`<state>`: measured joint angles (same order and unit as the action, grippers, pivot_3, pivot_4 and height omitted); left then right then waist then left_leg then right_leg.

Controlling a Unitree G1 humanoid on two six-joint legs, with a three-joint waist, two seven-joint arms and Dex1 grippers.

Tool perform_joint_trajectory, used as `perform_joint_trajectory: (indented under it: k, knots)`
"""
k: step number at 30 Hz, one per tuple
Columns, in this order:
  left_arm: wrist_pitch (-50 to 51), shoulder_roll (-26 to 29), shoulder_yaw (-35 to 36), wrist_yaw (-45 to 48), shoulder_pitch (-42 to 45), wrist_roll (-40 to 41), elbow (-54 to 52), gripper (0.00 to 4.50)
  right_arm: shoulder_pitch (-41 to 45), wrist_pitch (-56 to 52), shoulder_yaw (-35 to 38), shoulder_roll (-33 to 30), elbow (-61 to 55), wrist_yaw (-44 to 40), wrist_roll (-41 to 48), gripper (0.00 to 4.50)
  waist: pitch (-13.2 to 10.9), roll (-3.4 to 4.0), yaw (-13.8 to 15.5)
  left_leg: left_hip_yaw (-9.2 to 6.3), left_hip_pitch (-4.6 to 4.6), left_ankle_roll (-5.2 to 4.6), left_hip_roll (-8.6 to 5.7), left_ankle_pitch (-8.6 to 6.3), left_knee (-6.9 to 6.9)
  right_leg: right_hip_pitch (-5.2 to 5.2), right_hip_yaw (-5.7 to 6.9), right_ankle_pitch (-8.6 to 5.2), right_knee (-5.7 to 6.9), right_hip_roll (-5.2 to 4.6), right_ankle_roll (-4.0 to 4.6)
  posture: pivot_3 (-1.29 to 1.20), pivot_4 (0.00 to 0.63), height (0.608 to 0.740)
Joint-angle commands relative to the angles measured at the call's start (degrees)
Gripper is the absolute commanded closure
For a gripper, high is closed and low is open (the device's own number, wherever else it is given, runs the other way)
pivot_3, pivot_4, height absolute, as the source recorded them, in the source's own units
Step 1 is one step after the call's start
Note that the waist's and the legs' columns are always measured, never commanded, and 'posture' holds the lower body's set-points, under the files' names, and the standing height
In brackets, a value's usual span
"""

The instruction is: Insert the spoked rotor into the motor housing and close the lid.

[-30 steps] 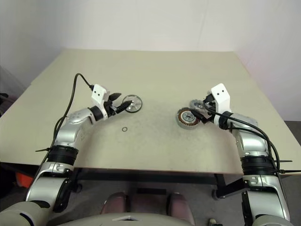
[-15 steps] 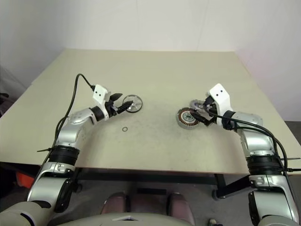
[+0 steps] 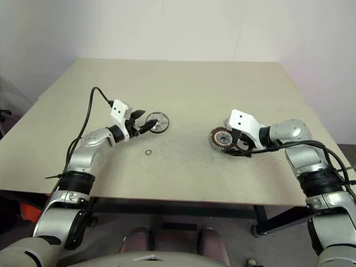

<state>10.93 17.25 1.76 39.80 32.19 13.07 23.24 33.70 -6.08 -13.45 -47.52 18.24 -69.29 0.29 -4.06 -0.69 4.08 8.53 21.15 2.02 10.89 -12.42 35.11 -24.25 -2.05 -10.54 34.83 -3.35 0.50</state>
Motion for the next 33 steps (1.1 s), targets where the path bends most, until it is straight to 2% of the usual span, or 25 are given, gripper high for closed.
perform_joint_trajectory:
  k: [1, 8, 14, 26, 33]
  knots:
    - [-1.31, 0.09, 0.46, -0.28, 0.55, 0.20, -1.56, 0.75, 4.11, 4.95, -1.59, 0.08, 5.68, -3.16, -2.23, 0.00, 0.00, 0.00, 0.01, 0.00, 0.04, -0.01, 0.03, 0.01, 0.01, 0.00, 0.06, 0.00, 0.00, 0.00, 0.01, 0.00, 0.000, 0.740]
    - [-0.99, 0.55, 1.02, -1.09, -1.15, 0.39, -3.34, 0.75, 6.86, 10.74, -4.10, 0.24, 12.43, -6.66, -5.55, 0.00, 0.00, 0.01, 0.31, -0.01, 0.15, -0.05, 0.16, 0.01, 0.00, 0.00, 0.32, -0.10, 0.01, 0.00, 0.17, 0.00, 0.000, 0.740]
    - [-0.59, 0.96, 1.16, -1.53, -1.94, 0.45, -4.08, 0.75, 6.32, 9.55, -4.98, 1.19, 9.93, -9.97, -5.46, 0.00, 0.01, 0.01, 0.27, -0.01, 0.10, -0.05, 0.21, 0.02, 0.02, 0.00, 0.34, -0.10, 0.09, 0.01, 0.18, 0.00, 0.000, 0.740]
    - [-0.63, 1.12, 0.83, -1.45, -1.95, 0.16, -3.76, 0.75, 8.85, 9.81, -5.55, 3.45, 13.02, -8.34, -9.78, 0.00, 0.02, 0.00, -0.22, 0.03, -0.11, 0.09, 0.50, 0.11, 0.06, 0.04, 0.51, 0.01, 0.21, 0.02, 0.40, 0.00, 0.000, 0.740]
    - [-0.51, 1.48, 0.48, -1.36, -2.66, -0.29, -4.01, 0.75, 9.37, 8.52, -4.35, 4.05, 8.72, -8.83, -8.84, 0.00, 0.02, 0.01, -0.12, 0.04, -0.05, 0.24, 0.80, 0.20, 0.03, 0.03, 0.66, 0.02, 0.20, 0.08, 0.53, 0.00, 0.000, 0.740]
